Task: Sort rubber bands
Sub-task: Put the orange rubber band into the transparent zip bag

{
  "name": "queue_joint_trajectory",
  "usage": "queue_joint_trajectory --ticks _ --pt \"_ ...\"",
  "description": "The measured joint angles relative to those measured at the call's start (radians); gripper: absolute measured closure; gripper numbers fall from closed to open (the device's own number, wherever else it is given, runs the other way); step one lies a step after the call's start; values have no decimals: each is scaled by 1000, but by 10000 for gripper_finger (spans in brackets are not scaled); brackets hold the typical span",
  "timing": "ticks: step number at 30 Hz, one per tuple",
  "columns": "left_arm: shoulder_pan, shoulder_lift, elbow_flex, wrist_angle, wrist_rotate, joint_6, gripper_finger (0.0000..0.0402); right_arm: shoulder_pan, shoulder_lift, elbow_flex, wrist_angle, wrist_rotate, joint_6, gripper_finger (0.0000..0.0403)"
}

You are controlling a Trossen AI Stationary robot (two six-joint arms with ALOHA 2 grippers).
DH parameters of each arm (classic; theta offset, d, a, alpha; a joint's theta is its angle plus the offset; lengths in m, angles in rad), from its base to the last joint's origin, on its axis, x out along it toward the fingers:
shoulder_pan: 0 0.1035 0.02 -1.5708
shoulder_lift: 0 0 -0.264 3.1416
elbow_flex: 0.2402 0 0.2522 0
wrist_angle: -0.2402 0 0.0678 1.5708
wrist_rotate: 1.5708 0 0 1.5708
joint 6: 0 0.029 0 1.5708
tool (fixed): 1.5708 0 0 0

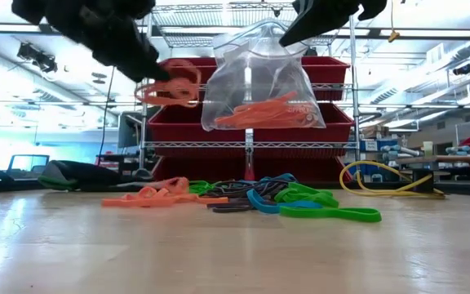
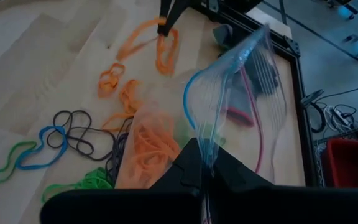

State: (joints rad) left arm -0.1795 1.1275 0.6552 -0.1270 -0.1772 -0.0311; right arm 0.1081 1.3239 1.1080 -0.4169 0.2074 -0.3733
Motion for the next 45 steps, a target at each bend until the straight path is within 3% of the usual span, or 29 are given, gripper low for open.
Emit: queue_joint_trajectory --ticks 5,18,24,31,38,45 --pt "0 45 -22 -110 -9 -85 395 0 0 0 -1 1 2 403" --pt "3 143 -106 42 0 -126 333 0 0 0 3 1 2 403" --pt "3 135 -105 70 -117 -73 391 0 0 0 1 0 4 403" --pt "13 106 -57 46 -51 -43 396 0 0 0 -2 0 4 403" --pt "31 163 -56 -101 -38 -112 315 0 0 0 0 0 6 403" --pt "50 223 -132 10 -60 -122 250 0 0 0 6 0 6 403"
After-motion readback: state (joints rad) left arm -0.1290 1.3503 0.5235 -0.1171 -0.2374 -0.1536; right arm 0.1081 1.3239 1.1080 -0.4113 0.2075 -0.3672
